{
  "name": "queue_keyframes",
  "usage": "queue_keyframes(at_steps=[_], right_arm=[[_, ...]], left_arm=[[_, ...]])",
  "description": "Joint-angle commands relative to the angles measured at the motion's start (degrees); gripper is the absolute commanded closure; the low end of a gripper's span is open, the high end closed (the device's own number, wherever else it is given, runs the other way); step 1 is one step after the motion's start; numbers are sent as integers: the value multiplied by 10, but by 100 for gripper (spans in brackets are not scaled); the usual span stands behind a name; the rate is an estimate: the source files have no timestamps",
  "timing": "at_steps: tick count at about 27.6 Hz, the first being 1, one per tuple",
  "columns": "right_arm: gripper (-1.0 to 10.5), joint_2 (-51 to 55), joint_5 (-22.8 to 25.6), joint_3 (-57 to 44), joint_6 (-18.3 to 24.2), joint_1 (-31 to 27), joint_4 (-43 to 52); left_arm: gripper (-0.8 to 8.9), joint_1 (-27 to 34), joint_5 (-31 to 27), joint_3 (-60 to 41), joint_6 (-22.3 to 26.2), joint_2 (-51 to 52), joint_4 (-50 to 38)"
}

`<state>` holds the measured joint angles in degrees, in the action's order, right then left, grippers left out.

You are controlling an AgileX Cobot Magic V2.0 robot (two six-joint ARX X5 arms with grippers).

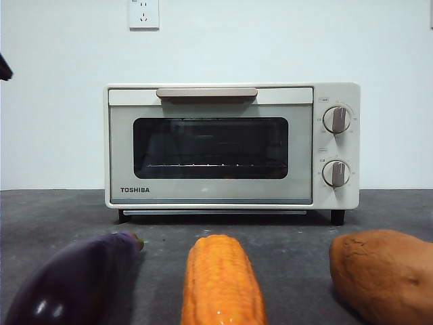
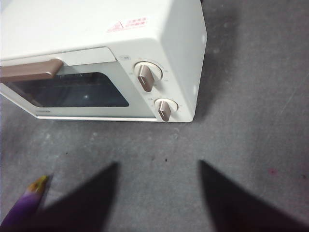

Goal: Take the eggplant from the table,put the eggplant in the oven

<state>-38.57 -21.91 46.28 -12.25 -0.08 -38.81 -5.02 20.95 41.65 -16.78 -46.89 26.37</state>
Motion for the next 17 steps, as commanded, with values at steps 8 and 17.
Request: queue_keyframes(at_steps=[8,17], right_arm=[[518,-22,-8,10,-26,0,31],[519,-122,-141,17,-148,154,68]], left_arm=[[807,-14,12,12,16,-29,-7],[808,-14,12,12,16,-29,-7]])
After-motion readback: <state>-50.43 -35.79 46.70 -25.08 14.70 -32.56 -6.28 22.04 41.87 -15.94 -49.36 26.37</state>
